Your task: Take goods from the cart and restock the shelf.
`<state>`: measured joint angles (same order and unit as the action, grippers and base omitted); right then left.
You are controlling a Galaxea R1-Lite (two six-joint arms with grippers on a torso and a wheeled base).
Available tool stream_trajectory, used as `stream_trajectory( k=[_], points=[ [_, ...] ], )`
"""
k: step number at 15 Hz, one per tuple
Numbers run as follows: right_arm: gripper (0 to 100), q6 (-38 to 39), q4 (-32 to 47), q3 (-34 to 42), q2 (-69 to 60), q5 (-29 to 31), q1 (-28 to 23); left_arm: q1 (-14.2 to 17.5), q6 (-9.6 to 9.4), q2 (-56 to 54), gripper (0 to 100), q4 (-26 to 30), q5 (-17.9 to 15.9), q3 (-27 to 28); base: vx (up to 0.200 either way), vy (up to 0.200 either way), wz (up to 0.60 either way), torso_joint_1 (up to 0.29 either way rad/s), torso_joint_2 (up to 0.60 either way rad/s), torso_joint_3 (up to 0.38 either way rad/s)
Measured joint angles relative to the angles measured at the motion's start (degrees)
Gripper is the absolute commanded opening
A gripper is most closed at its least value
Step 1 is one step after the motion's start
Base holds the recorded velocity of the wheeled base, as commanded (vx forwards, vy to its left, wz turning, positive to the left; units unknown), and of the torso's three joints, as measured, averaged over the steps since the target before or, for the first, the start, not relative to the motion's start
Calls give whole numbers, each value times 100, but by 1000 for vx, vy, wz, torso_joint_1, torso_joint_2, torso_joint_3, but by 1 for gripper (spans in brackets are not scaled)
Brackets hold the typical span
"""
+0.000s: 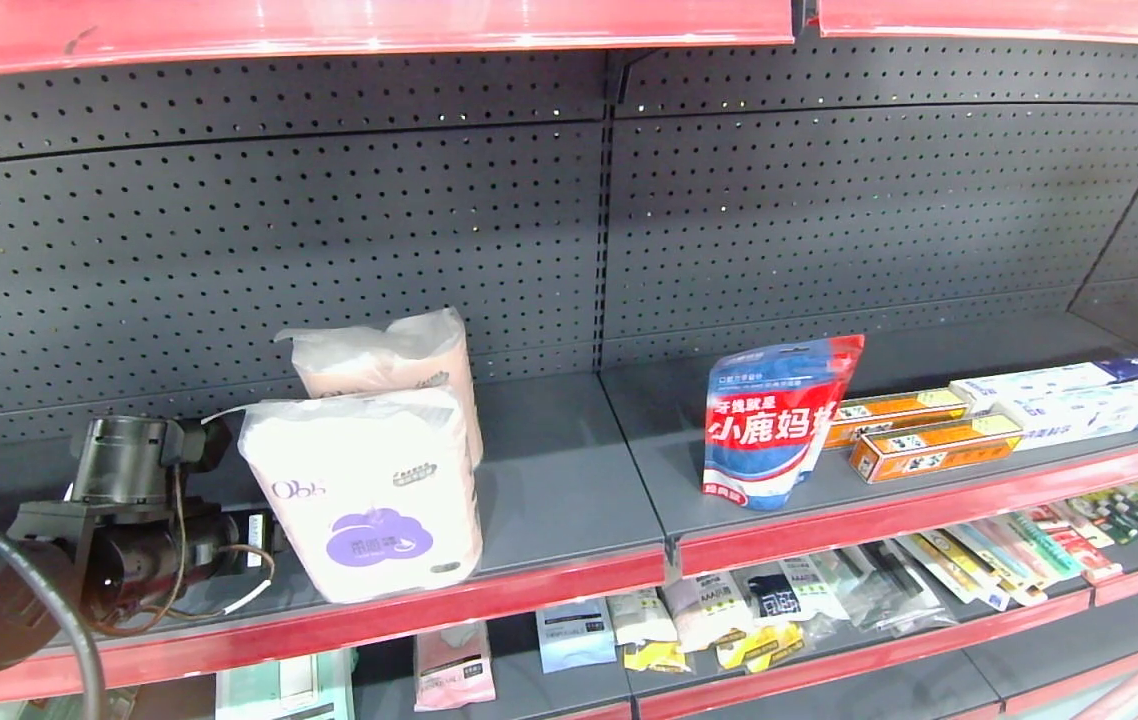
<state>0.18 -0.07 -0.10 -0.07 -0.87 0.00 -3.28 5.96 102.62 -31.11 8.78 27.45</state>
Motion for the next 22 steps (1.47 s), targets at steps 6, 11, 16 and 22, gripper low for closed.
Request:
stream_trajectory(
  k=[6,11,16,22],
  points=[
    [100,0,0,0,0,0,0,138,-13,-135,100,-4,-7,-11,0,0,0,0,0,0],
    [100,0,0,0,0,0,0,578,-96,-1139,100,180,-44,-163,0,0,0,0,0,0],
    [100,-2,0,0,0,0,0,708,-408,-3783,100,1563,-785,-411,0,0,0,0,0,0],
    [100,0,0,0,0,0,0,617,-795,-8209,100,4192,-2060,-852,0,0,0,0,0,0]
  ],
)
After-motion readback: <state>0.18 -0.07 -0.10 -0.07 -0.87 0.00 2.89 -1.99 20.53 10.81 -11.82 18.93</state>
